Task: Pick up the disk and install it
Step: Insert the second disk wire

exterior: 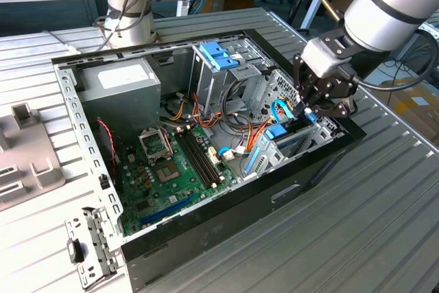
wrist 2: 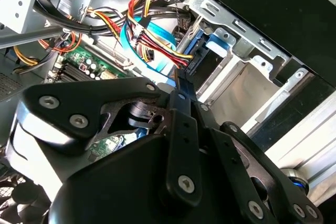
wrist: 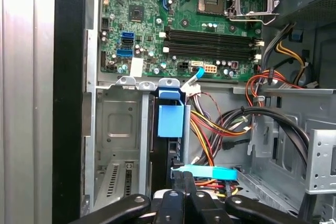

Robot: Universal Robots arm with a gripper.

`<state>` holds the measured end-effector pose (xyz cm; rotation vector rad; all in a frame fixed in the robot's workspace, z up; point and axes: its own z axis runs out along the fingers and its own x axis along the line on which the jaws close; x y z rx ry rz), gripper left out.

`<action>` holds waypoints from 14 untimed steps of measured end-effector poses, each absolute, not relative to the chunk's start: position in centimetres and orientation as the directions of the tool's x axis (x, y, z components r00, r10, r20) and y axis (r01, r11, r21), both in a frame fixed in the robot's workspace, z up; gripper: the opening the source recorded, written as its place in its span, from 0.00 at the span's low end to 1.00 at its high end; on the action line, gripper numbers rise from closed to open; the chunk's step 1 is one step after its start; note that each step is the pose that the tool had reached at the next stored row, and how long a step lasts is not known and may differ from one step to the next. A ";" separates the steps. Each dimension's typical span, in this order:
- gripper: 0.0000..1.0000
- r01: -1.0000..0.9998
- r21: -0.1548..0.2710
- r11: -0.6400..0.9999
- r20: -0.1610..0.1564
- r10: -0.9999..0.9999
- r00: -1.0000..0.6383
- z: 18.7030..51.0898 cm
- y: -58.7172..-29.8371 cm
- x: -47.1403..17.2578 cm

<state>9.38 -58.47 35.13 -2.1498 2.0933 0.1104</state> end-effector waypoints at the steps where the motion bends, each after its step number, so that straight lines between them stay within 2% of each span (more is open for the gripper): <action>1: 0.11 -0.999 -0.048 -0.023 -0.149 -0.988 0.030 35.0 -58.5 9.4; 10: 0.11 -0.999 -0.047 -0.023 -0.151 -0.988 0.030 34.6 -58.5 9.4; 14: 0.11 -0.999 -0.045 -0.023 -0.151 -0.988 0.029 35.5 -58.5 10.0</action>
